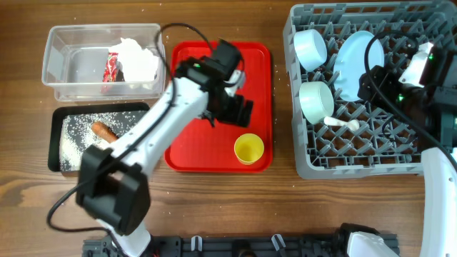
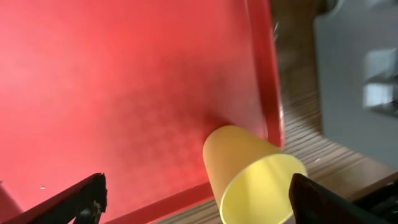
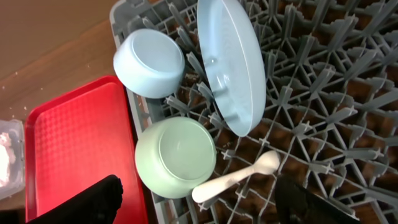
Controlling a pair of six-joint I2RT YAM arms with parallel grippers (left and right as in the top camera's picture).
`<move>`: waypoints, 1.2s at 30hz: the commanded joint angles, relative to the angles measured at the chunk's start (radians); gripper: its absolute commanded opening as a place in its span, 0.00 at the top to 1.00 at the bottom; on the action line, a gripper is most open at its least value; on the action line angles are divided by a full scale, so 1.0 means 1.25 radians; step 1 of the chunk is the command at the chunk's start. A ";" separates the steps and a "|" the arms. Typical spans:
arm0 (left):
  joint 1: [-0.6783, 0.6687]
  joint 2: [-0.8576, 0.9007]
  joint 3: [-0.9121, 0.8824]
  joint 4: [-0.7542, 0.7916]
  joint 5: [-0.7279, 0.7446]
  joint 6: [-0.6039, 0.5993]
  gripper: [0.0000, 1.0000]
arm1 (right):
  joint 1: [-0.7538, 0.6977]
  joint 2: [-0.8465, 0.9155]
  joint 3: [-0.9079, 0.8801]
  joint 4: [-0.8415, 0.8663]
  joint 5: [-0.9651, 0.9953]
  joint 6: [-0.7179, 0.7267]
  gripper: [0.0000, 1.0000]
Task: Sort waste into correct bins and load items into the dishwasher rack
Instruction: 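Reach the left gripper to the yellow cup and grasp it, then hand the yellow cup from the left gripper to the right gripper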
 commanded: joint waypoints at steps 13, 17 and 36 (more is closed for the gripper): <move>-0.065 0.065 -0.112 0.002 -0.028 0.007 0.31 | 0.001 0.059 0.004 -0.011 -0.013 -0.017 0.19; -0.065 0.065 -0.125 0.041 -0.031 0.007 0.92 | 0.001 0.061 0.004 -0.009 -0.013 -0.016 0.19; 0.280 0.049 0.180 0.146 0.906 0.093 0.96 | 0.061 0.124 0.004 0.240 -0.589 -0.061 0.09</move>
